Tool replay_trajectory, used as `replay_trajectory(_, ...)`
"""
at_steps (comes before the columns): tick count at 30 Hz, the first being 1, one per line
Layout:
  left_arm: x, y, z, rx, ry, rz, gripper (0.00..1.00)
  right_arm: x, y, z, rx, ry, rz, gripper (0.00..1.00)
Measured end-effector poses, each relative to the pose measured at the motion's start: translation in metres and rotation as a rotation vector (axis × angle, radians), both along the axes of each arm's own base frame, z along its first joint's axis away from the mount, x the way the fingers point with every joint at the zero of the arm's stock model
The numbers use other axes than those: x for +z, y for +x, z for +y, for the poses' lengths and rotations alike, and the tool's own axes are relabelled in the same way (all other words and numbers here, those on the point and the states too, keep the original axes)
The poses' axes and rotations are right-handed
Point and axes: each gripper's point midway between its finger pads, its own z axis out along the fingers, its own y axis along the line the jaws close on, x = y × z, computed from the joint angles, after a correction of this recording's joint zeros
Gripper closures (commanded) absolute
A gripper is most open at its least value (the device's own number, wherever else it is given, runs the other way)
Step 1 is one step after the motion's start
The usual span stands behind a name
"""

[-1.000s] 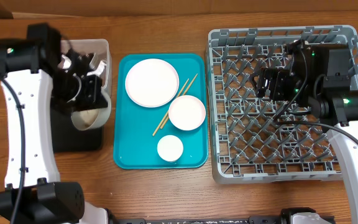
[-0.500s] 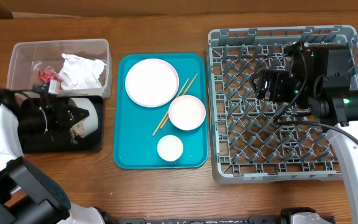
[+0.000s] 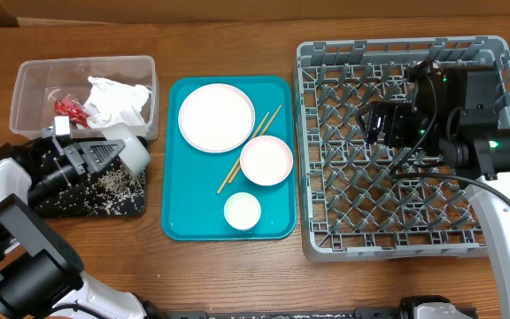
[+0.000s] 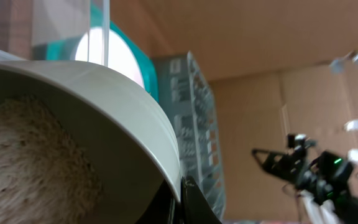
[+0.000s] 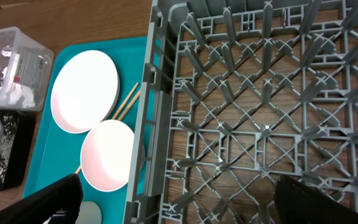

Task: Sort waste into correct bins and load items into the dishwasher
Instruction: 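Move the bowl over the black tray and tip the rice out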

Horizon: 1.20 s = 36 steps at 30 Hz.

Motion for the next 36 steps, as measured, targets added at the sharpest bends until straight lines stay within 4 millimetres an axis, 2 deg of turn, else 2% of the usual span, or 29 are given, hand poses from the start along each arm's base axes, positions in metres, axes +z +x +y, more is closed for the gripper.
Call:
replay_trajectory(7, 0.017, -0.007, 0.039, 0.146, -0.147, 0.003, 0.96, 0.000, 0.000, 0.000, 0.000, 0.000, 0.001, 0.00)
replay_trajectory(10, 0.022, -0.010, 0.046, 0.177, -0.205, 0.031, 0.96, 0.000, 0.000, 0.000, 0.000, 0.000, 0.002, 0.00)
replay_trajectory(20, 0.030, -0.018, 0.037, 0.195, -0.338, 0.136, 0.96, -0.001, -0.002, 0.000, 0.001, 0.000, 0.009, 0.00)
replay_trajectory(28, 0.029, -0.017, 0.037, 0.181, -0.291, 0.127, 0.96, -0.003, -0.003, 0.000, 0.000, -0.001, 0.018, 0.00)
replay_trajectory(32, 0.041, -0.009, 0.033, 0.143, -0.243, 0.122, 0.96, -0.003, -0.004, 0.000, 0.000, -0.001, 0.019, 0.00)
replay_trajectory(36, 0.065, 0.006, 0.014, 0.040, -0.094, 0.093, 0.96, -0.003, -0.004, 0.000, 0.001, -0.001, 0.021, 0.00)
